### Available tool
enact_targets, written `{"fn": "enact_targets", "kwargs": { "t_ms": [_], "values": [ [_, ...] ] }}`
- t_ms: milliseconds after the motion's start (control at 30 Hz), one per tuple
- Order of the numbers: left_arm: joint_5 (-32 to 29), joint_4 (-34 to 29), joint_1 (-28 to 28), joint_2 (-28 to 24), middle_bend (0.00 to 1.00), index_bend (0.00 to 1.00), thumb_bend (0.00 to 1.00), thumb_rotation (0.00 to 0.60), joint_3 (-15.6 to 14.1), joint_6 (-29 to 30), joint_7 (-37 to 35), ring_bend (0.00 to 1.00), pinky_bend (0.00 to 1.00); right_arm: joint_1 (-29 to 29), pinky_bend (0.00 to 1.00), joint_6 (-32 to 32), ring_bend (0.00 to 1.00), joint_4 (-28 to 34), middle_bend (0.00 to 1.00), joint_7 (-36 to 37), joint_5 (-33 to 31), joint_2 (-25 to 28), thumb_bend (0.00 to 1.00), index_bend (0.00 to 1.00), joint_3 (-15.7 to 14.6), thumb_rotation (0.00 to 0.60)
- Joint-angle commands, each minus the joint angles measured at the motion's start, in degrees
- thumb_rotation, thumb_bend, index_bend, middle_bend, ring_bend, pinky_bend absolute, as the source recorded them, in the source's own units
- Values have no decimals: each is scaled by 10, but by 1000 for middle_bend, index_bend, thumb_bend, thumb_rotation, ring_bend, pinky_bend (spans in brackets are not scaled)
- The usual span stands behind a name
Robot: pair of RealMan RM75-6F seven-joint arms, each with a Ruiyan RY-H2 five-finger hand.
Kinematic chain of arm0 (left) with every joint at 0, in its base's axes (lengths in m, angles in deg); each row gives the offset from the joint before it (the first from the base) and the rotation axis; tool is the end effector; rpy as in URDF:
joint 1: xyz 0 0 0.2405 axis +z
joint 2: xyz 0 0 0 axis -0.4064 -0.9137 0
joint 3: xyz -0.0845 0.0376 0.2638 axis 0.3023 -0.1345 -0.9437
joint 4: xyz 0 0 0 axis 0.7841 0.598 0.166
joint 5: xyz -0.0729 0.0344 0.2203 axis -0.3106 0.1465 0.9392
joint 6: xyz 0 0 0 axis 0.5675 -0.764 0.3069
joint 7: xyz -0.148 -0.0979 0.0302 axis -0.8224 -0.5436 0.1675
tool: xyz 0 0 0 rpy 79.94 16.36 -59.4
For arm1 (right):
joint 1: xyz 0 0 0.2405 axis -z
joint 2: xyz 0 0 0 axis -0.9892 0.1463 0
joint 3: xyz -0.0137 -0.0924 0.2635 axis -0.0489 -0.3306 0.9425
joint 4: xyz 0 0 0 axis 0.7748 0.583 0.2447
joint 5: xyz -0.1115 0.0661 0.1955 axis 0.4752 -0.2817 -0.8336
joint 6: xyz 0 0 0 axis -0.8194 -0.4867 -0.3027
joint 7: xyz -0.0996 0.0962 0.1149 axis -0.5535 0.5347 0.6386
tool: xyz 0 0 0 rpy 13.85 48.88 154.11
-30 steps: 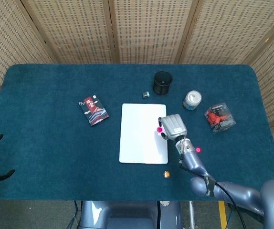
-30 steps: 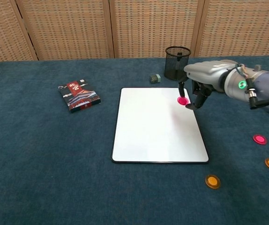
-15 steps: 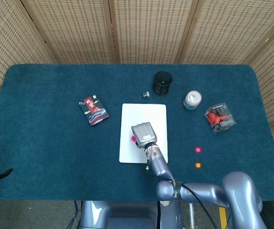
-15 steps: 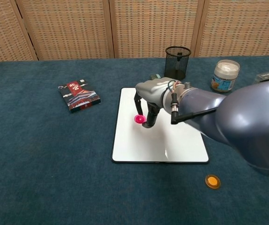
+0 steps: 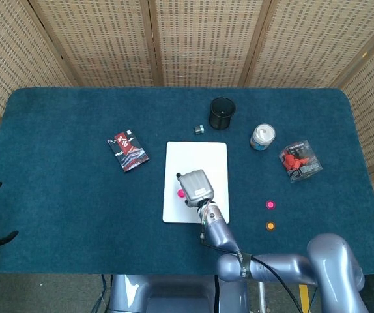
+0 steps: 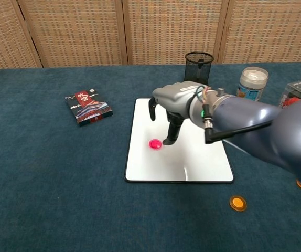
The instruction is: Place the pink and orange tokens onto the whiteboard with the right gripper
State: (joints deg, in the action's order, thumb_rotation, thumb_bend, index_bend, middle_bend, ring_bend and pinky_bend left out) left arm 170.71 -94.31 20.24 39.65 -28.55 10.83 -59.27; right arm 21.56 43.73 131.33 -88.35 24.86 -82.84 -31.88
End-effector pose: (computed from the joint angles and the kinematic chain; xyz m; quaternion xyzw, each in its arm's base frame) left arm -0.3578 0.2075 0.1628 -0.5811 -0.4382 -0.3582 0.5848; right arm -0.0404 -0.3951 -0.1224 0.7768 -0.3431 0.2847 0.4447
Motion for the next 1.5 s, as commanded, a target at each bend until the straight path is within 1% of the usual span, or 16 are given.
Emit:
{"fn": "enact_targets", "kwargs": {
  "t_ms": [33, 100, 167, 200, 267, 300, 400, 567, 700, 733, 867, 1033, 1500],
  "values": [
    [3, -1, 1, 0, 0, 0, 0, 600, -1, 2, 0, 0, 0, 42, 1000, 22, 1000, 58, 960, 30, 50, 61, 278, 303, -37, 600],
    [8, -1, 2, 1, 0, 0, 0, 600, -3, 6, 1, 0, 0, 69, 1000, 30, 1000, 80, 960, 54, 78, 98, 303, 306, -62, 600],
    [11, -2, 2, 1, 0, 0, 0, 600, -4, 8, 3, 0, 0, 89, 1000, 33, 1000, 88, 960, 73, 96, 124, 311, 317, -78, 600],
    [12, -2, 2, 1, 0, 0, 0, 600, -5, 8, 4, 0, 0, 93, 1000, 34, 1000, 89, 960, 77, 100, 129, 311, 323, -81, 600],
    [16, -3, 3, 2, 0, 0, 0, 600, -7, 11, 6, 0, 0, 117, 1000, 37, 1000, 90, 960, 105, 113, 156, 311, 328, -97, 600],
    [19, -4, 4, 2, 0, 0, 0, 600, -8, 13, 8, 0, 0, 134, 1000, 34, 1000, 89, 960, 131, 125, 175, 311, 329, -108, 600],
    [23, -6, 6, 3, 0, 0, 0, 600, -9, 19, 12, 0, 0, 162, 1000, 24, 1000, 76, 960, 181, 161, 202, 311, 342, -128, 600],
    [25, -8, 8, 5, 0, 0, 0, 600, -10, 23, 19, 0, 0, 204, 1000, 11, 1000, 39, 960, 251, 221, 220, 311, 350, -160, 600],
    [23, -9, 8, 6, 0, 0, 0, 600, -10, 23, 22, 0, 0, 228, 1000, 4, 1000, -1, 960, 282, 258, 213, 311, 368, -181, 600],
    [22, -8, 7, 7, 0, 0, 0, 600, -9, 21, 24, 0, 0, 240, 1000, -7, 1000, -18, 960, 304, 256, 207, 311, 369, -185, 600],
    [19, -8, 6, 9, 0, 0, 0, 600, -9, 18, 28, 0, 0, 250, 1000, -19, 1000, -51, 960, 337, 273, 197, 311, 369, -183, 600],
    [17, -9, 6, 10, 0, 0, 0, 600, -8, 18, 31, 0, 0, 257, 1000, -31, 1000, -76, 960, 352, 288, 187, 311, 369, -176, 600],
    [15, -9, 6, 10, 0, 0, 0, 600, -8, 18, 30, 0, 0, 270, 1000, -53, 1000, -104, 960, 353, 302, 176, 312, 377, -155, 600]
  ]
}}
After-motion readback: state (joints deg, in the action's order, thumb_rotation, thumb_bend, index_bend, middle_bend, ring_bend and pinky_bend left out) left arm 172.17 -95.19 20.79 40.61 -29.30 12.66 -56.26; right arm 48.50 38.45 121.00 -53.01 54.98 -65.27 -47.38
